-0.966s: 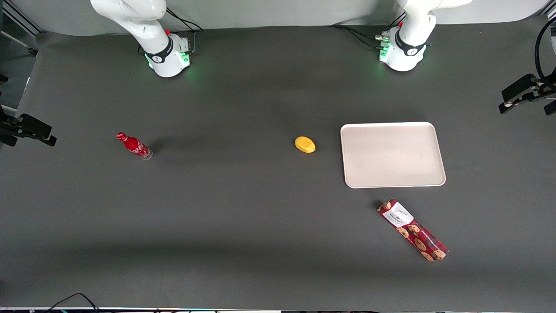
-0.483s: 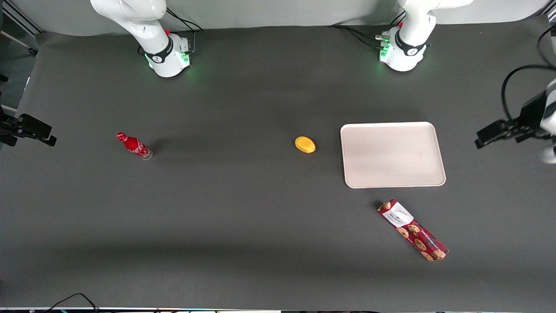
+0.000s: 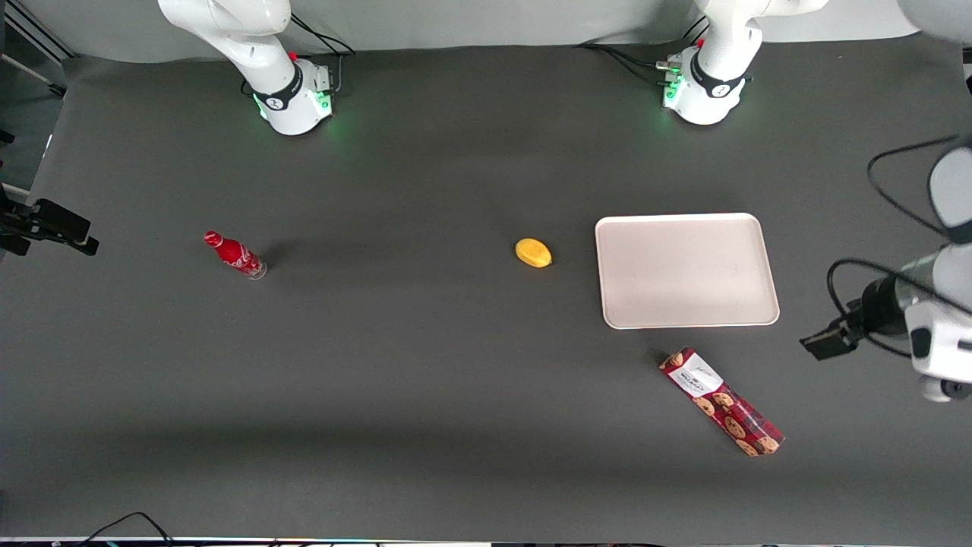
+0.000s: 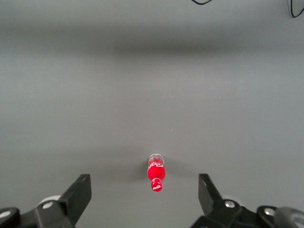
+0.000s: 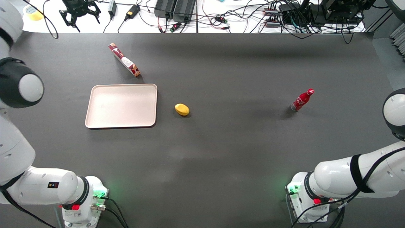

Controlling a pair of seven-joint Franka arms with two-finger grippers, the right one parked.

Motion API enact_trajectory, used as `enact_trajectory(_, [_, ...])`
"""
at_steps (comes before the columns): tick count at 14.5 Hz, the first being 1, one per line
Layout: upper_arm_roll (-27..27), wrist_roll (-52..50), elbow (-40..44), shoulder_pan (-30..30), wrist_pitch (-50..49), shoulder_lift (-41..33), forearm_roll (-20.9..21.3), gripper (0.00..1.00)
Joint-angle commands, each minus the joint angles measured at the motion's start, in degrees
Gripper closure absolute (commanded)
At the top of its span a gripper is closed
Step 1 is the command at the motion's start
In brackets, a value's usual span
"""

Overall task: Place red cookie box on tray
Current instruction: 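Move the left gripper down over the red plaid cookie box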

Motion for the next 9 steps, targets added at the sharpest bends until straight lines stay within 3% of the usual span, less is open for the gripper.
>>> enact_trajectory(1, [2.70, -2.93, 8.05, -1.80, 1.48, 9.36, -1.44, 0.00])
enact_trajectory(6, [2.88, -5.64, 7.35, -1.89, 10.45, 15.43, -5.57, 0.00])
enact_trajectory(9, [2.88, -7.41, 6.82, -2.50, 14.84, 18.85, -5.49, 0.00])
